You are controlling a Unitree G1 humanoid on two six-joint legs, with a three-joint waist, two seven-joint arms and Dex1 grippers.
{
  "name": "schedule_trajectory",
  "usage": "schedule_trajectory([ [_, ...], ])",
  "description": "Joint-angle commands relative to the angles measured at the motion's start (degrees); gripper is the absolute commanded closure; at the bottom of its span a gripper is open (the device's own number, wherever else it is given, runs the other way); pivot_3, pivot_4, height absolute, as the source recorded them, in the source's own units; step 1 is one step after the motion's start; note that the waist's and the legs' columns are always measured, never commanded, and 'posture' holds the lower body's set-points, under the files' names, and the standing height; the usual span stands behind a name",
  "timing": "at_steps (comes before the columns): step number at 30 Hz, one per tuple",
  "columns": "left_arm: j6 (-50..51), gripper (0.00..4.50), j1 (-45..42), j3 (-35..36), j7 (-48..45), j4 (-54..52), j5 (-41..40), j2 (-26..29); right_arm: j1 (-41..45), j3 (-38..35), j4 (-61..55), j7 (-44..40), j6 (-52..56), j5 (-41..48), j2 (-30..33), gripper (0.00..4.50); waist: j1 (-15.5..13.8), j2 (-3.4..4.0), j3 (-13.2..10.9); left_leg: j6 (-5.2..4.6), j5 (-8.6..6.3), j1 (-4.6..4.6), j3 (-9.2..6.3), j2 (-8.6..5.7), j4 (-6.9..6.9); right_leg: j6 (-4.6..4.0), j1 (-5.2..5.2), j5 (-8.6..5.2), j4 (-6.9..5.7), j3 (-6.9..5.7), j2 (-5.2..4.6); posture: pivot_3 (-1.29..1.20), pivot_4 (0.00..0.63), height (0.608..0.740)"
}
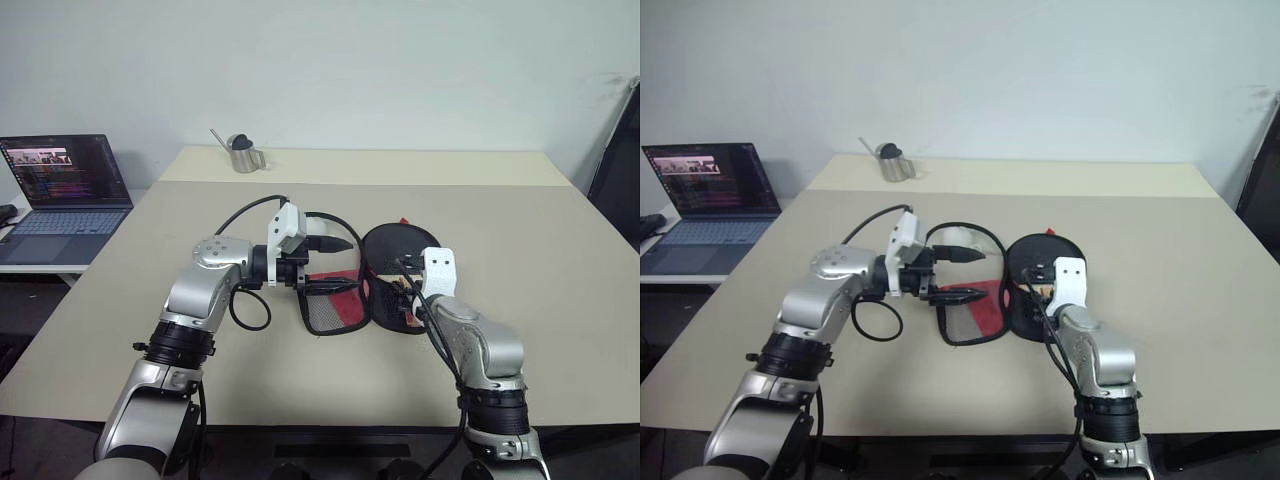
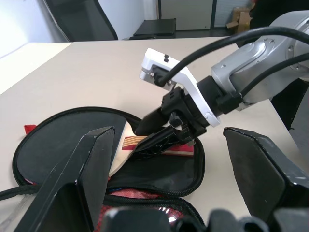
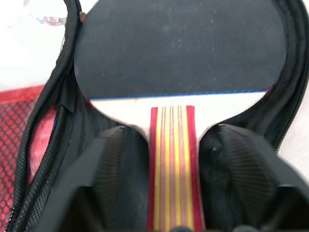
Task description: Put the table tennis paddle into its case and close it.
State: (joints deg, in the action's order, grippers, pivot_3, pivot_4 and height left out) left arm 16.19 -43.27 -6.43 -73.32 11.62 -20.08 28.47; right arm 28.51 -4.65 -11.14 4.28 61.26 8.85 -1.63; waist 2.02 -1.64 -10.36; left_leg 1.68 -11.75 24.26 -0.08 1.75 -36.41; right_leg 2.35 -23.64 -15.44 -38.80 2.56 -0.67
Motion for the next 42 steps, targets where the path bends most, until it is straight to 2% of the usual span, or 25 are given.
schedule_trajectory([
  [1,-1.26,0.55,-0.68,0.70,-0.42,-0.15,-0.54,-0.06,1.05,1.18,-3.66,-0.70,-0.69,-0.21,0.93,0.03,0.00,0.00,0.00,0.00,0.00,0.00,0.00,0.00,0.00,0.00,0.00,0.00,0.00,0.00,0.00,0.00,0.150,0.740],
  [7,-2.62,0.55,-0.58,2.61,4.31,4.90,2.01,1.32,-1.12,-0.63,-14.62,-4.61,2.90,4.39,1.01,0.03,-0.06,0.00,0.00,0.00,0.00,0.00,-0.02,0.01,0.00,0.01,-0.01,0.00,-0.01,-0.01,0.01,0.00,0.150,0.740],
  [14,-10.06,0.55,-3.33,5.26,14.46,16.73,6.95,0.96,-3.89,-0.91,-27.59,-14.75,6.67,12.22,10.17,0.03,-0.17,-0.01,0.00,0.00,0.00,0.00,-0.03,0.00,-0.01,0.02,0.00,-0.01,-0.01,-0.03,-0.01,0.00,0.150,0.740],
  [18,-13.01,0.55,-3.20,5.98,12.19,22.30,8.08,4.20,-4.98,-4.31,-32.18,-21.59,7.57,18.69,15.41,0.03,-0.07,-0.01,0.00,0.00,0.00,0.01,-0.02,0.00,0.00,0.03,0.00,-0.01,0.01,-0.04,-0.01,0.00,0.150,0.740],
  [22,-15.30,0.55,-6.66,5.57,6.65,32.19,9.11,8.18,-6.20,-6.62,-34.23,-30.53,4.27,23.42,25.53,0.03,0.06,-0.03,-0.01,0.00,0.00,0.00,-0.01,0.00,0.02,0.02,0.00,-0.01,0.06,-0.05,0.00,0.00,0.150,0.740],
  [26,-17.02,0.55,-8.19,4.86,2.91,37.26,10.41,9.71,-7.06,-9.53,-34.60,-35.19,3.78,28.63,30.60,0.03,-0.19,-0.05,-0.02,0.00,0.00,0.01,-0.05,0.00,0.03,0.02,0.02,-0.02,0.07,-0.10,0.00,0.00,0.150,0.740],
  [33,-22.79,0.55,-8.61,3.86,6.44,44.33,15.85,9.12,-7.75,-10.81,-34.72,-35.72,3.40,33.97,33.96,0.03,-0.24,-0.09,-0.04,0.00,0.00,0.03,-0.03,-0.01,0.02,0.02,0.03,-0.02,0.10,-0.09,-0.04,0.00,0.150,0.740],
  [42,-26.57,0.55,-10.85,3.42,10.46,49.73,18.79,3.55,-9.07,-11.73,-35.13,-37.27,1.51,39.96,38.41,0.03,-0.38,-0.17,-0.07,0.00,0.00,0.08,-0.02,-0.06,-0.02,0.04,0.03,-0.01,0.10,-0.09,-0.09,0.00,0.150,0.740],
])
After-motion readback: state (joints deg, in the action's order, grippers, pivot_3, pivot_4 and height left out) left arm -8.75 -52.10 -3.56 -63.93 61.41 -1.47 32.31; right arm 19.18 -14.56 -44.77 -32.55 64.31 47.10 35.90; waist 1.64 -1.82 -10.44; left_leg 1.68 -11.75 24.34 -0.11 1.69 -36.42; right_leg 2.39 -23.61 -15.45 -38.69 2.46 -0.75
